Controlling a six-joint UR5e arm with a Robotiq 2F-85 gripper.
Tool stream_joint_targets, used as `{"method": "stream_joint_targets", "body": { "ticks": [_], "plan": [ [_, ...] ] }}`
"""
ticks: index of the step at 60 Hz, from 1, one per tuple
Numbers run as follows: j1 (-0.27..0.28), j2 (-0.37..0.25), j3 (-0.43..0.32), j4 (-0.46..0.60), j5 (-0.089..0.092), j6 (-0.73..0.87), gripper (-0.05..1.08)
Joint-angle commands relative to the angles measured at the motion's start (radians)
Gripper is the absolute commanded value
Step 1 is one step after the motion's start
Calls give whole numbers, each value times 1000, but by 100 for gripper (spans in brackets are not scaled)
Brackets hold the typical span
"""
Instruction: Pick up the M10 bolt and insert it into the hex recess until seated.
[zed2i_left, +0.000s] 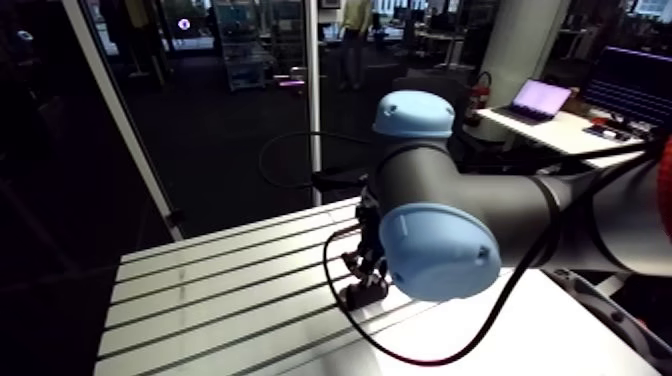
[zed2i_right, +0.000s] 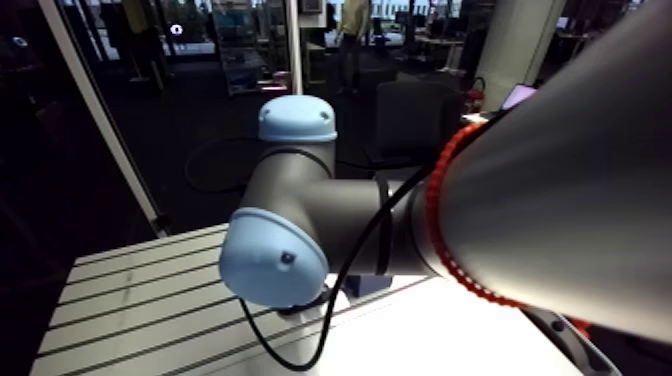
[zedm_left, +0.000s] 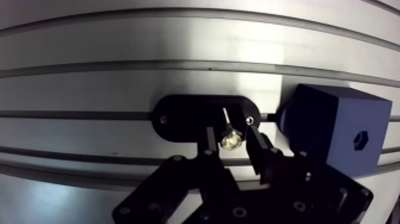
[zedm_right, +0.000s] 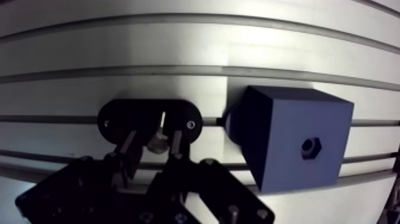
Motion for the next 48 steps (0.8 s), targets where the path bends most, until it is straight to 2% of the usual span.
{"method": "stream_joint_targets", "body": {
  "ticks": [1, 48],
  "plan": [
    [0, 1, -2, 0, 0, 0, 63],
    [0, 8, -5, 0, 0, 2, 73]
  ]
}}
